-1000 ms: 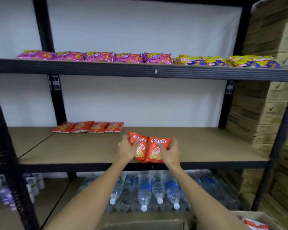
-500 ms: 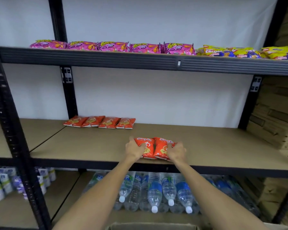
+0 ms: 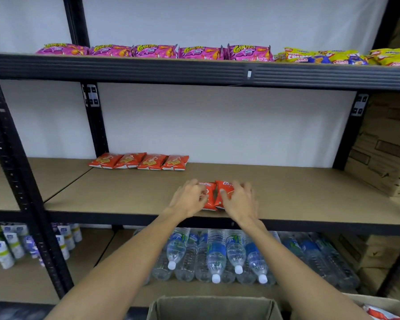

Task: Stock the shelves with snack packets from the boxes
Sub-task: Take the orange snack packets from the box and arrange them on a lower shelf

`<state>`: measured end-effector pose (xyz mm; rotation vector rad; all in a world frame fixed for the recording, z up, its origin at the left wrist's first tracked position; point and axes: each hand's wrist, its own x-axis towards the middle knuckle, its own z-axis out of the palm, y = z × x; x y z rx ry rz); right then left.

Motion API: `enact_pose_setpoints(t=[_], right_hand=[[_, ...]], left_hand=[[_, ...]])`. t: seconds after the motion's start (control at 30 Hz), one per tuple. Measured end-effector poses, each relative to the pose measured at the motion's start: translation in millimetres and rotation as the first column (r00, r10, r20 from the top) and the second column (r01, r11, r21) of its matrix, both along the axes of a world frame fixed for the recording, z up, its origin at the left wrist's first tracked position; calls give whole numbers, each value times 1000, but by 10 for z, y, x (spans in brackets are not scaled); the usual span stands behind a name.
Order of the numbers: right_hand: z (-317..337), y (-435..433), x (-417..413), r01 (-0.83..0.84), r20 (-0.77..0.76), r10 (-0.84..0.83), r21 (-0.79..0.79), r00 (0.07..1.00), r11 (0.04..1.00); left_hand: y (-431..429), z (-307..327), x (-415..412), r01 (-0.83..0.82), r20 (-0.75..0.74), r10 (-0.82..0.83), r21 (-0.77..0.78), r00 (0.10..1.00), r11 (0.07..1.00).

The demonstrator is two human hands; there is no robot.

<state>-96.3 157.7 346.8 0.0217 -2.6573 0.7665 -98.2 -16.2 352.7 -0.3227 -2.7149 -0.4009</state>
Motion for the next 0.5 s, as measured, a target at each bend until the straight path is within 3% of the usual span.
enact_pose_setpoints(t=[0.5], right_hand=[[-113,34,-627,-142,154,116,168,981,976]], left_hand=[[96,-219,-607,-54,47,46,182,998,982]])
